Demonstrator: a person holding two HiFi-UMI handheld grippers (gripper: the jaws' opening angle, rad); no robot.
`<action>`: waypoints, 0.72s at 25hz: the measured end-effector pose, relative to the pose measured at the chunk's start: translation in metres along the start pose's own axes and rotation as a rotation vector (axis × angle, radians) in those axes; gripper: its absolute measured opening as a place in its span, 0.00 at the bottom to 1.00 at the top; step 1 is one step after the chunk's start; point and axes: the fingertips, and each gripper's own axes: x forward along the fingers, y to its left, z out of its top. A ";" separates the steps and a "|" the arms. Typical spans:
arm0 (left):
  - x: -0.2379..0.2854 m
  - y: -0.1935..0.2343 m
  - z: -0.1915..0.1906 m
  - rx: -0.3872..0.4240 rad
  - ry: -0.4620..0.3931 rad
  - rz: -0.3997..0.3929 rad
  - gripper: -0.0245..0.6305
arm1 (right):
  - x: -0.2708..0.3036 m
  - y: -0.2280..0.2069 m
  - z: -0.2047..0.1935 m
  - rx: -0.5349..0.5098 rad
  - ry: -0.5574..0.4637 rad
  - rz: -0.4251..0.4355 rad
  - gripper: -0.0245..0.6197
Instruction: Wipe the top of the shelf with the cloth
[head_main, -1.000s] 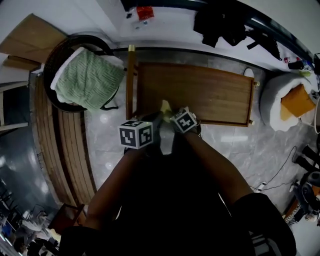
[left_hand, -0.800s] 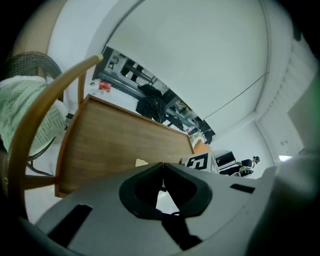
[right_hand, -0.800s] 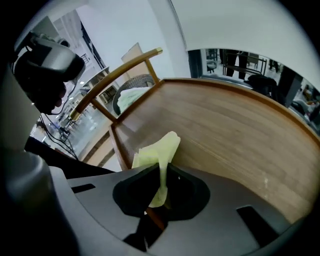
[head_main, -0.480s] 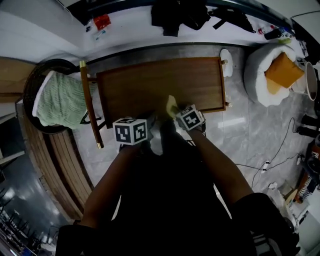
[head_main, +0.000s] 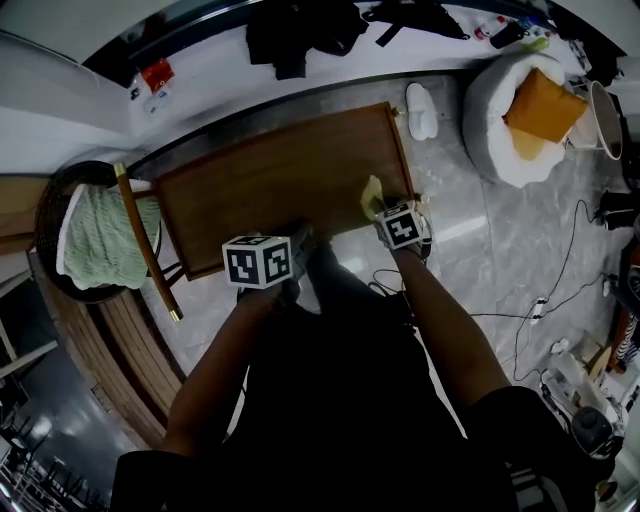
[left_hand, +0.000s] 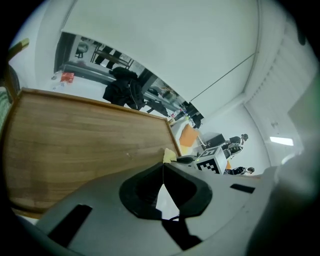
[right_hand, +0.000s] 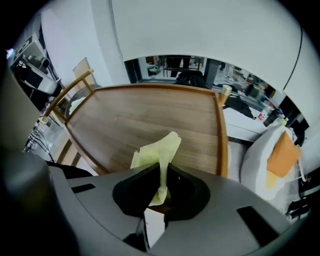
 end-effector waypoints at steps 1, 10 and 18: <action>0.002 -0.003 0.002 0.005 -0.001 0.001 0.06 | -0.002 -0.013 -0.004 0.019 0.003 -0.026 0.11; -0.008 -0.012 0.015 0.015 -0.037 0.034 0.06 | -0.012 -0.046 -0.005 0.140 -0.011 -0.086 0.11; -0.057 -0.018 0.066 0.020 -0.242 0.028 0.06 | -0.175 0.036 0.206 0.055 -0.747 0.503 0.11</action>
